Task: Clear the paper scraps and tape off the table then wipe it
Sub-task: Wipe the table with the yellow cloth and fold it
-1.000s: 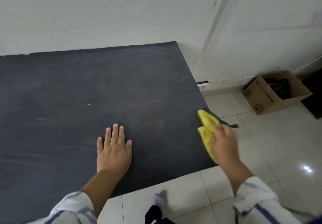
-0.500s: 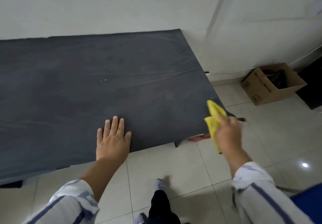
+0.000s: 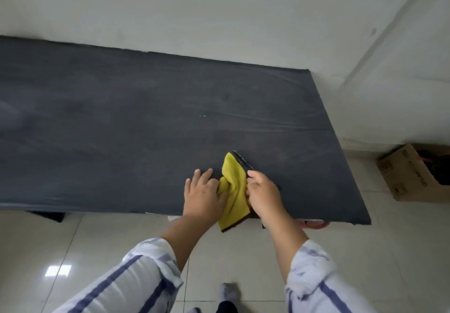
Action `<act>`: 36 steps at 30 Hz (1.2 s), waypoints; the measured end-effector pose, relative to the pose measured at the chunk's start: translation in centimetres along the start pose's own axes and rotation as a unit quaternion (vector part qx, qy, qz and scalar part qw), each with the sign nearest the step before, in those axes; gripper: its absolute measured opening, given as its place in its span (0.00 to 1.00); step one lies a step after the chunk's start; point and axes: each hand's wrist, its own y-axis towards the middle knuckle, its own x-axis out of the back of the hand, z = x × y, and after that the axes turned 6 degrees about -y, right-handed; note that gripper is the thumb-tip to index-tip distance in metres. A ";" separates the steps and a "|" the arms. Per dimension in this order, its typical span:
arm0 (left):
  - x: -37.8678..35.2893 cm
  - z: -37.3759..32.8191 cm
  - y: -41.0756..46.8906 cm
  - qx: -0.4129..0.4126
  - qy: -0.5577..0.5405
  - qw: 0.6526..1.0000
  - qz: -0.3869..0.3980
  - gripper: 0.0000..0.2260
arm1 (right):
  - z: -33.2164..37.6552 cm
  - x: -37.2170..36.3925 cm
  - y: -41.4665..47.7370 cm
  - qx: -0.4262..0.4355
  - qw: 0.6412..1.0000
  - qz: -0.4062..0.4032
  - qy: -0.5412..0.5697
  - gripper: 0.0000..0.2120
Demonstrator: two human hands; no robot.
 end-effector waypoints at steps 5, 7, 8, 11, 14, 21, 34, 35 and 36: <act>1.9 -0.8 0.6 0.090 -0.089 0.983 -0.136 0.05 | 0.2 2.2 1.6 0.020 1.000 -0.011 -0.011 0.15; 2.0 -0.3 0.9 0.148 -0.094 0.963 -0.204 0.08 | 0.6 2.4 2.3 0.052 0.997 -0.038 -0.042 0.14; 1.9 -0.4 0.9 0.164 -0.093 0.955 -0.228 0.15 | 0.6 2.2 2.8 0.070 0.995 -0.047 -0.056 0.14; 0.5 -2.4 1.3 0.102 -0.033 0.980 -0.166 0.30 | 1.0 1.2 4.4 0.126 0.984 -0.063 -0.108 0.16; -1.2 -3.2 1.9 0.047 0.083 0.995 0.017 0.31 | 1.1 0.0 5.8 0.174 0.971 -0.080 -0.142 0.17; 2.9 4.7 3.3 0.165 0.127 0.969 -0.129 0.22 | 1.9 -3.0 6.7 0.270 0.931 -0.013 -0.245 0.17; 6.2 10.6 3.9 0.107 0.056 0.968 -0.221 0.18 | 12.6 -13.3 7.1 0.324 0.897 0.068 -0.292 0.24; 7.5 13.1 3.7 0.114 0.073 0.966 -0.219 0.20 | 12.5 -13.6 7.3 0.330 0.889 0.060 -0.311 0.24; 9.2 16.0 3.5 0.143 0.089 0.959 -0.227 0.20 | 12.3 -13.9 7.3 0.330 0.884 0.053 -0.326 0.24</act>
